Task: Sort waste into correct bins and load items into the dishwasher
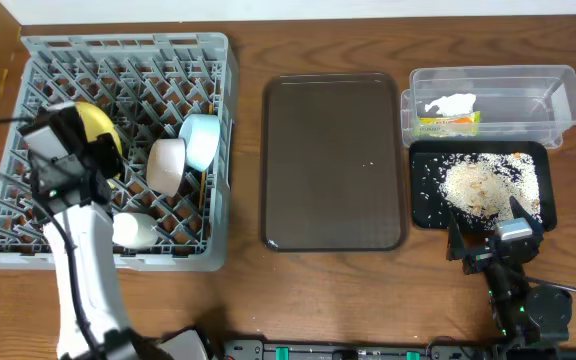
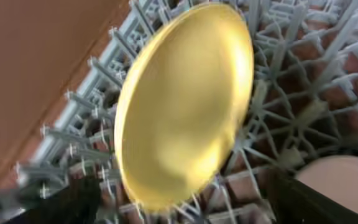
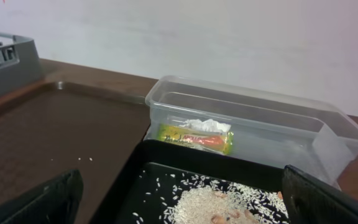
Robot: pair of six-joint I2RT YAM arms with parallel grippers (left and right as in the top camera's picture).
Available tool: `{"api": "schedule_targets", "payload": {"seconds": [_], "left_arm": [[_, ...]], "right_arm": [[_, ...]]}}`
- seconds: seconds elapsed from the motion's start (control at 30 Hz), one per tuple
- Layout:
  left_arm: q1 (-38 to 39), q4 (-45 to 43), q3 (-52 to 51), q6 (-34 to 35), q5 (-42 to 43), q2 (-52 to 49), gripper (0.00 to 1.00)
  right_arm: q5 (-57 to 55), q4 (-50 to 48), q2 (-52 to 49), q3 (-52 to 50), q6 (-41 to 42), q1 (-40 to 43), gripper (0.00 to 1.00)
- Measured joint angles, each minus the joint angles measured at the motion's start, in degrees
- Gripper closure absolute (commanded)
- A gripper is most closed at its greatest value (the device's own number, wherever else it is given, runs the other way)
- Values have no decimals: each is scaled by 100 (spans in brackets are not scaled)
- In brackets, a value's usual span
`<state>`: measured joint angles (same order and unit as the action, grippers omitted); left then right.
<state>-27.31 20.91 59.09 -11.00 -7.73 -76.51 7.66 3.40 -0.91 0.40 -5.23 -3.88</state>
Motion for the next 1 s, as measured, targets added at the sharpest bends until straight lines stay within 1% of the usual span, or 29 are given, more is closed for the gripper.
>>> {"api": "schedule_targets", "payload": {"seconds": [0.03,0.13,0.17,0.2,0.27,0.37,0.4,0.5,0.57,0.67,0.8,0.9,1.0], "left_arm": [[7,212,-2,258,59,221,12],[94,704,0,699,380,833,11],[249,1056,0,922,645,1241,11],[378,1257,20,1049,804,1456,10],[699,1961,31,1290,1174,1840,10],[1172,2455,35,1449,1766,2234,9],[1303,2518,35,1475,1980,2317,5],[1670,2527,35,1556,2715,2494,4],[1821,2594,35,1552,2966,2544,4],[1860,2841,35,1552,2981,2557,4],[1882,3447,39,1554,2959,2564,4],[1961,3512,39,1554,2889,2575,4],[2221,3442,39,1558,2789,2649,4]], "right_arm": [[0,-2,0,0,0,0,1],[0,-2,0,0,0,0,1],[0,0,0,0,2,0,1],[0,-2,0,0,2,0,1],[0,-2,-2,0,0,0,1],[0,0,-4,0,0,0,1],[0,-2,-4,0,2,0,1],[0,0,-4,0,2,0,1],[0,-2,-4,0,0,0,1],[0,0,-4,0,0,0,1],[0,-2,-4,0,0,0,1],[0,0,-4,0,0,0,1],[0,-2,-4,0,2,0,1]]}}
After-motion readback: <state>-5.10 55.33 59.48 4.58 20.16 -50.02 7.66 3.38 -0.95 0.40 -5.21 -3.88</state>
